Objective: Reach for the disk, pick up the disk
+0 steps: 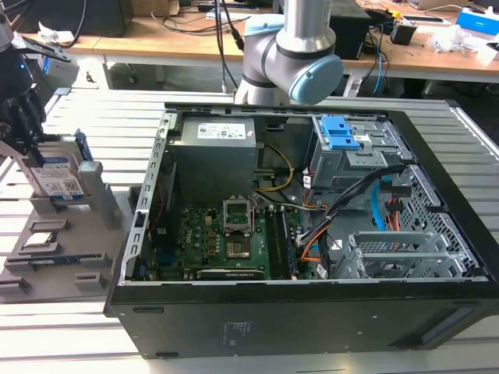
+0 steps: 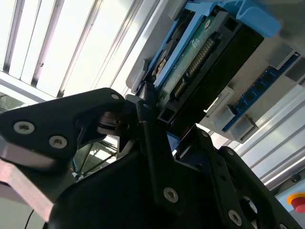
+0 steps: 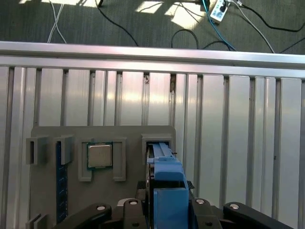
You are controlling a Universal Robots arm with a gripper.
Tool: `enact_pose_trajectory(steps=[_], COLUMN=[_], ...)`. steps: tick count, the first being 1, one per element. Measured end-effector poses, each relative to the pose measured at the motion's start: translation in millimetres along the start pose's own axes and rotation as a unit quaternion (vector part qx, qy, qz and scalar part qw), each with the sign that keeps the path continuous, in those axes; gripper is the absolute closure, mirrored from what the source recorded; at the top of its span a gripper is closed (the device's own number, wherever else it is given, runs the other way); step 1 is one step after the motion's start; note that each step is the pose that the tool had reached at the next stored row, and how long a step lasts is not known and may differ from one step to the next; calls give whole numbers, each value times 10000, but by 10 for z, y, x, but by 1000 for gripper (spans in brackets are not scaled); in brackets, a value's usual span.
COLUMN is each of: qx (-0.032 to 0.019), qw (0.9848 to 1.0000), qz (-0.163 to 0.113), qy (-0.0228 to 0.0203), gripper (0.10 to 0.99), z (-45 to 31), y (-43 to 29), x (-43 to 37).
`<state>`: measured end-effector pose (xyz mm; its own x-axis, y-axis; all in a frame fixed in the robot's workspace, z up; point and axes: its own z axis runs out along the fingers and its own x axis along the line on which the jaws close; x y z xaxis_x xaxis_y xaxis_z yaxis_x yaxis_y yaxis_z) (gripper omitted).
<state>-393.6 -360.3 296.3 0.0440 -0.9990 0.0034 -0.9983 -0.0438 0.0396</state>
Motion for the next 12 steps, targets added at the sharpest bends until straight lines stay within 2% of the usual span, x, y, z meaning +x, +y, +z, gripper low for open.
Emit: enact_pose_trajectory(steps=[3, 5, 11, 12], qx=[0, 0, 0, 0], qw=[10000, 10000, 10000, 10000], qz=[0, 0, 0, 0], qy=[0, 0, 0, 0], gripper=[718, 718, 718, 718], z=[-55, -119, -220, -257], y=[2, 4, 8, 10], x=[0, 0, -1, -1])
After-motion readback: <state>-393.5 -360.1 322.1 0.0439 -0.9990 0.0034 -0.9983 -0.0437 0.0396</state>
